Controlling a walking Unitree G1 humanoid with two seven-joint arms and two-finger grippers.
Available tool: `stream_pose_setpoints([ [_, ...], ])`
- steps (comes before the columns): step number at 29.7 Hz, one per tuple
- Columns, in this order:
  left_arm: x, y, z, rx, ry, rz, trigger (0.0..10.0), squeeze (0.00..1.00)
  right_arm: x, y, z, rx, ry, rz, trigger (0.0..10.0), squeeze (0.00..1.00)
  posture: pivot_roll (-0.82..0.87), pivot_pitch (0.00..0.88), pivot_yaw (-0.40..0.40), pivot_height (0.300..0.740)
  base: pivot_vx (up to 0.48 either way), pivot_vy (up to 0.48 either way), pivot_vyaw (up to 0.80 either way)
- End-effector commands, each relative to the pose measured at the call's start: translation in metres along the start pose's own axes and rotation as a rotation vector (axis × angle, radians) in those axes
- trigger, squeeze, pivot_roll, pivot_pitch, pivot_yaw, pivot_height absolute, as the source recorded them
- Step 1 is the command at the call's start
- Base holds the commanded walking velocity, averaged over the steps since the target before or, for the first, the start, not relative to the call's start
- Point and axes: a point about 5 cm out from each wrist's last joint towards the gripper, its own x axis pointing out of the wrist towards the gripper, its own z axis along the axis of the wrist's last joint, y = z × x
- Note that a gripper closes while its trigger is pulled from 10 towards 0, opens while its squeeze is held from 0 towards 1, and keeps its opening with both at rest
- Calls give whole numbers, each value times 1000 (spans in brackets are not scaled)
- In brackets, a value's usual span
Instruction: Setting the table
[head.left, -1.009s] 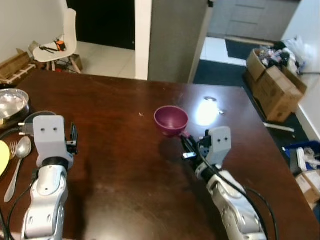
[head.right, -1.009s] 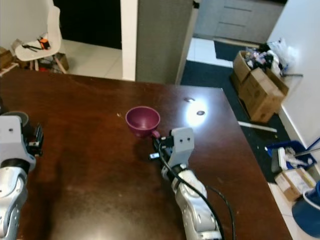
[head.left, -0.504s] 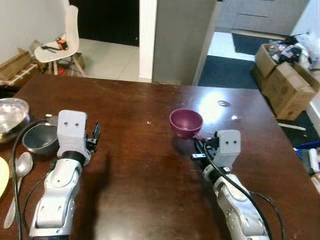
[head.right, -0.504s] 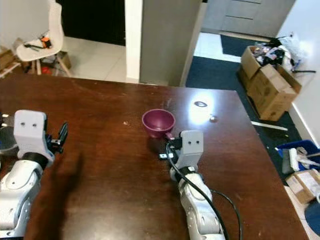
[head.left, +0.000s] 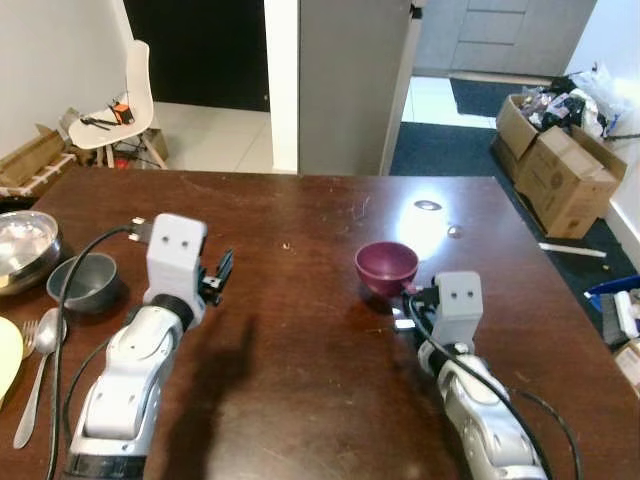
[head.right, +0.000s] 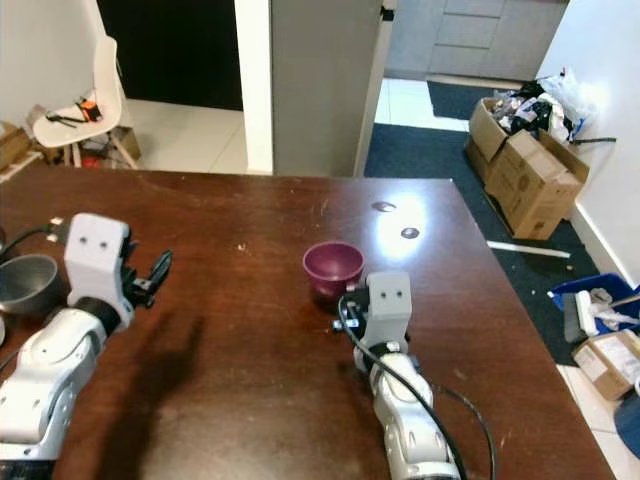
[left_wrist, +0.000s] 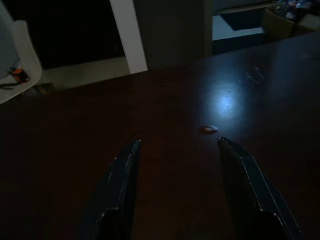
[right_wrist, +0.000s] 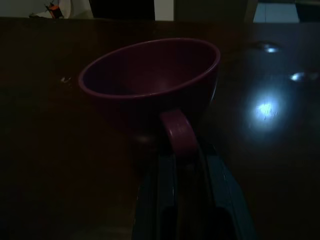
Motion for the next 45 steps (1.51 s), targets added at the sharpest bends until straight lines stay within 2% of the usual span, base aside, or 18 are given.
stream_pose_setpoints([
  [1,1,-1,-5,-3,33,-24,10000,0,3,-5,0,-9,-8,-14,10000,0,52,12,96,740,0,0,0],
  [2,0,-2,-3,0,31,-36,10000,0,6,-12,2,-35,-23,-35,10000,0,58,18,99,740,0,0,0],
  [3,0,-2,-3,0,31,-36,10000,0,6,-12,2,-35,-23,-35,10000,0,58,18,99,740,0,0,0],
  [5,-3,-2,-3,-1,36,-44,10000,0,6,-23,6,-31,-58,-69,10000,0,63,24,106,740,0,0,0],
  [10,-5,-3,-4,2,49,-55,10000,0,7,-30,7,-21,-85,-100,10000,0,65,30,115,740,0,0,0],
  [11,-7,-3,-5,5,58,-68,10000,0,8,-35,5,-13,-93,-125,10000,0,82,44,137,740,0,0,0],
  [15,-11,-2,-3,16,72,-88,10000,0,10,-35,3,35,-113,-133,10000,0,100,59,158,740,0,0,0],
  [26,-18,-1,-5,17,93,-91,10000,0,14,-33,-2,30,-118,-108,10000,0,110,75,158,740,0,0,0],
  [27,-18,-1,-5,16,95,-91,10000,0,14,-34,-2,27,-116,-109,10000,400,110,75,156,740,0,0,0],
  [28,-19,-2,-5,14,97,-91,10000,0,14,-35,-3,23,-114,-110,10000,714,107,76,155,740,0,0,0],
  [29,-19,-2,-5,14,99,-91,10000,0,14,-35,-4,22,-114,-111,10000,714,107,76,155,740,0,0,0],
  [30,-19,-2,-5,13,100,-91,10000,0,14,-36,-4,19,-113,-112,10000,1000,104,76,153,740,0,0,0],
  [40,-18,-5,-6,2,101,-90,10000,0,13,-36,-5,4,-113,-112,10000,965,87,76,146,740,0,0,0],
  [41,-17,-7,-6,-3,101,-89,10000,0,11,-35,-3,-2,-125,-108,10000,0,76,74,137,740,0,0,0],
  [45,-17,-9,-8,-16,100,-87,10000,0,4,-34,0,-7,-147,-109,10000,0,63,72,128,740,0,0,0],
])
